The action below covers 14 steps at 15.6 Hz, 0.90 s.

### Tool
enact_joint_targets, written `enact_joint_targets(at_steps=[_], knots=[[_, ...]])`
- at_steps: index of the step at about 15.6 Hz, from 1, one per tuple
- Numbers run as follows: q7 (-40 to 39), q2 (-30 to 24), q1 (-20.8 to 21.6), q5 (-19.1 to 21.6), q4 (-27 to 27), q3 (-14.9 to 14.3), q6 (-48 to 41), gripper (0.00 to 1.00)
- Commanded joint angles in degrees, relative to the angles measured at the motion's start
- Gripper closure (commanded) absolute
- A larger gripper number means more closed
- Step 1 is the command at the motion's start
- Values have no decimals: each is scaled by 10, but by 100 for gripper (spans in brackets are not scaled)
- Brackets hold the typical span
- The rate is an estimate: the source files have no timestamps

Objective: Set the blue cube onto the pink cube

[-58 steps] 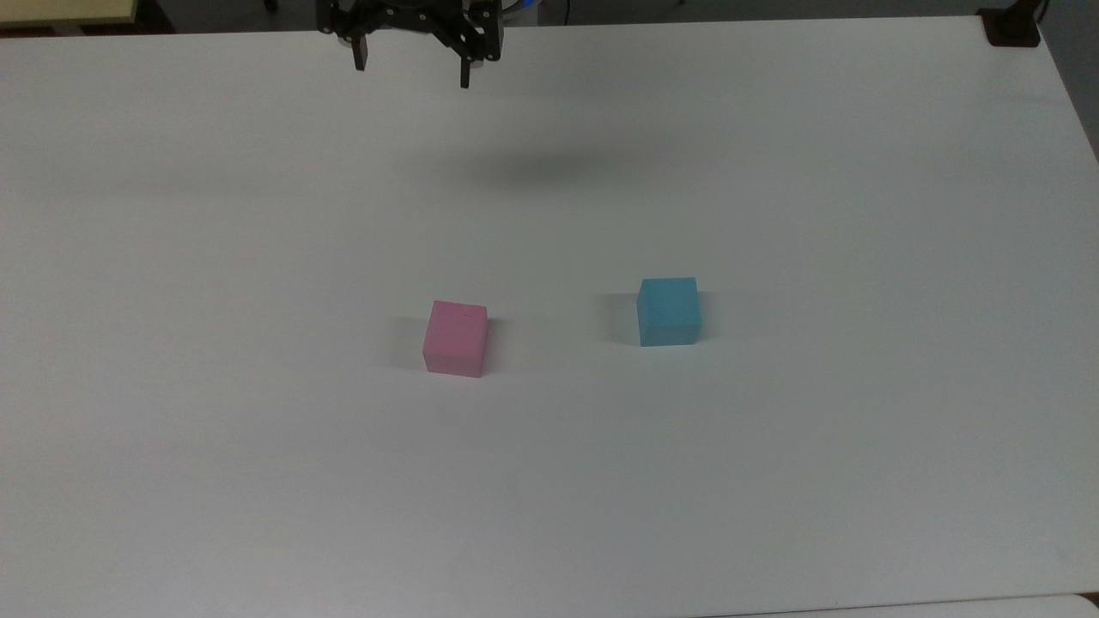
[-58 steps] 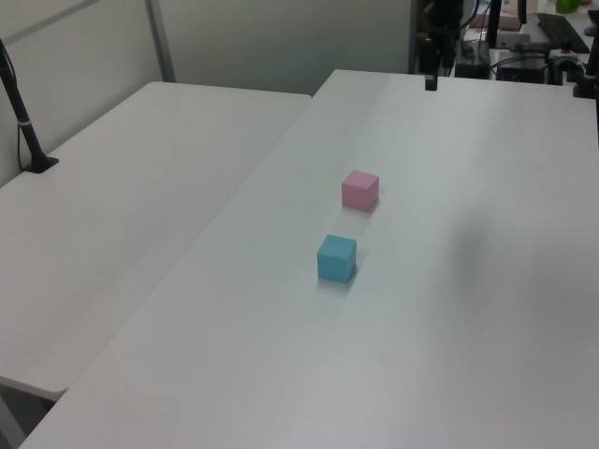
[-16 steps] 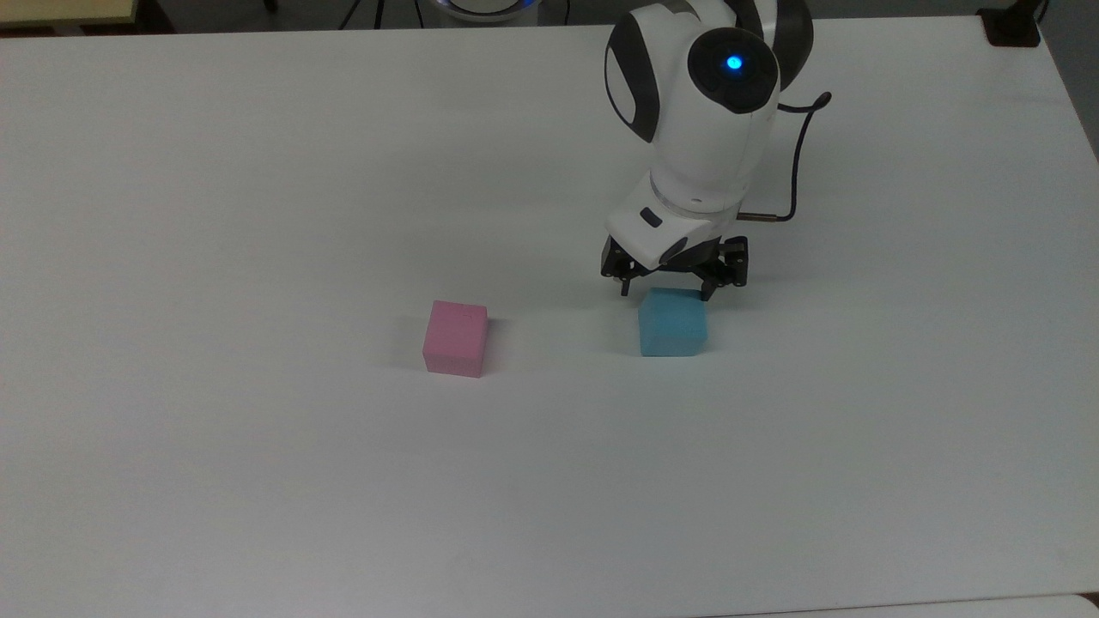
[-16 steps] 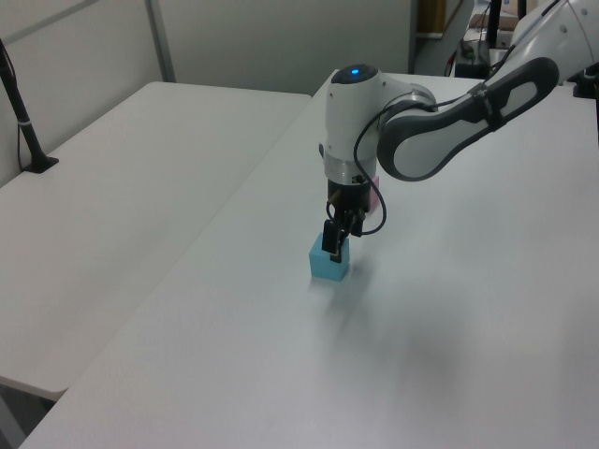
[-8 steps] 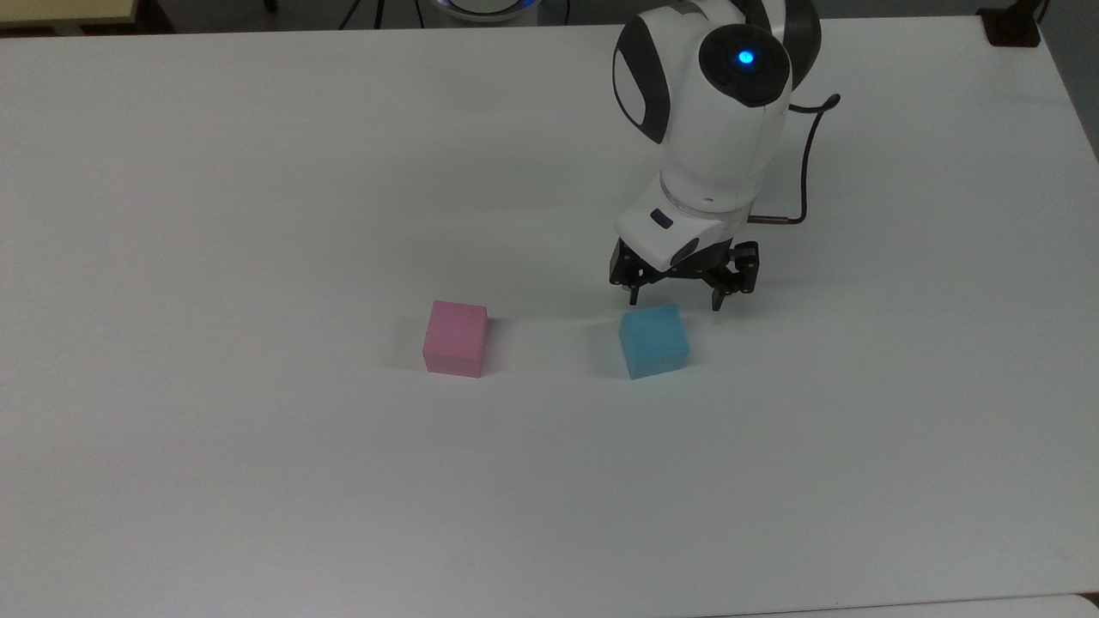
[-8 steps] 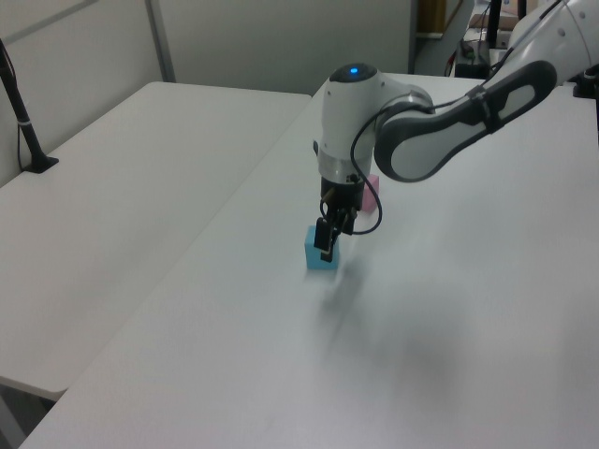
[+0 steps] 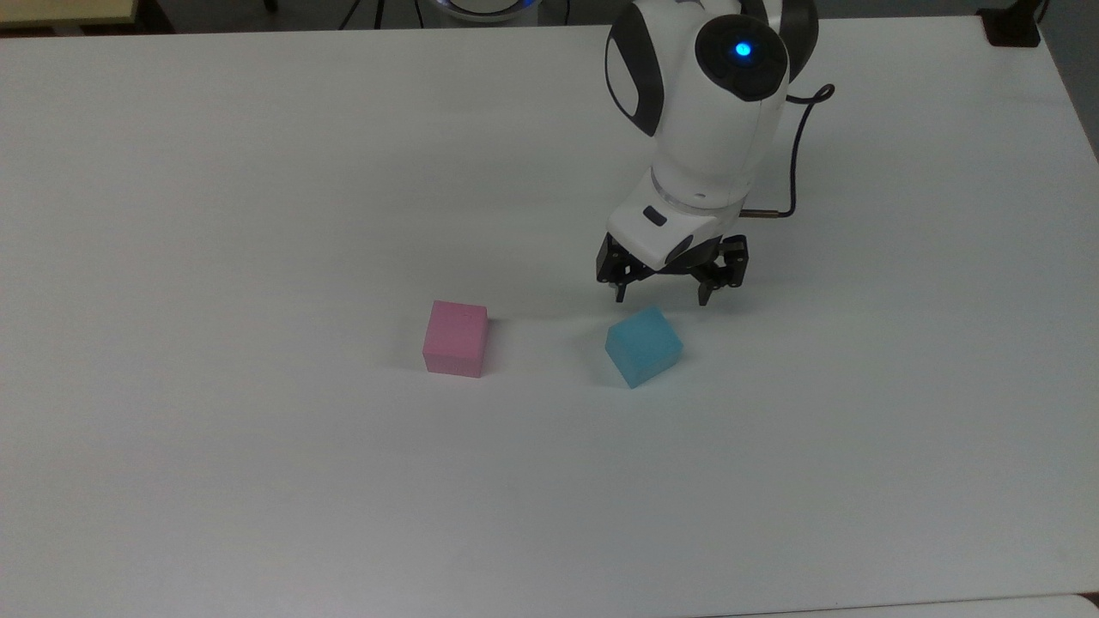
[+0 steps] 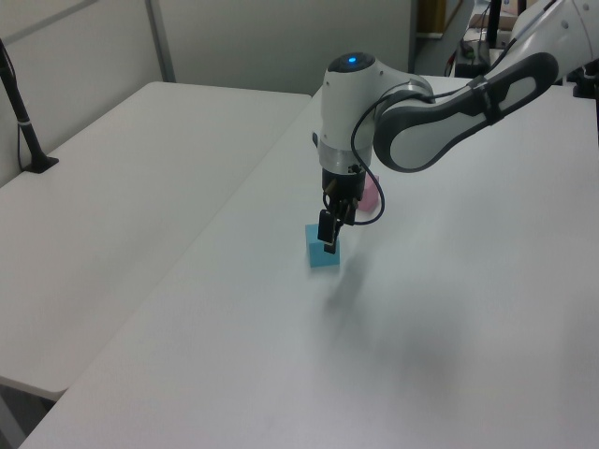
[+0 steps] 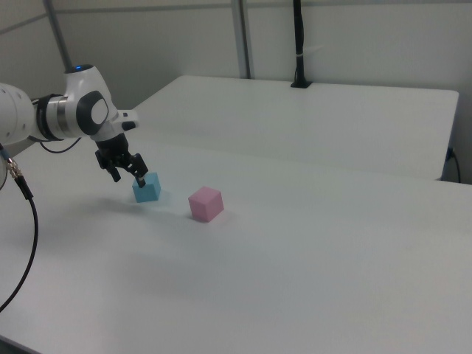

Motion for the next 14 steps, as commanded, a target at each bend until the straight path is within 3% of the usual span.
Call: enact_joint_targets(at_steps=[1, 9, 14], knots=[[-138, 10, -22, -13, 15, -6, 22, 0], [-156, 79, -22, -18, 53, -6, 74, 0], [-158, 56, -28, -8, 52, -6, 58, 0]])
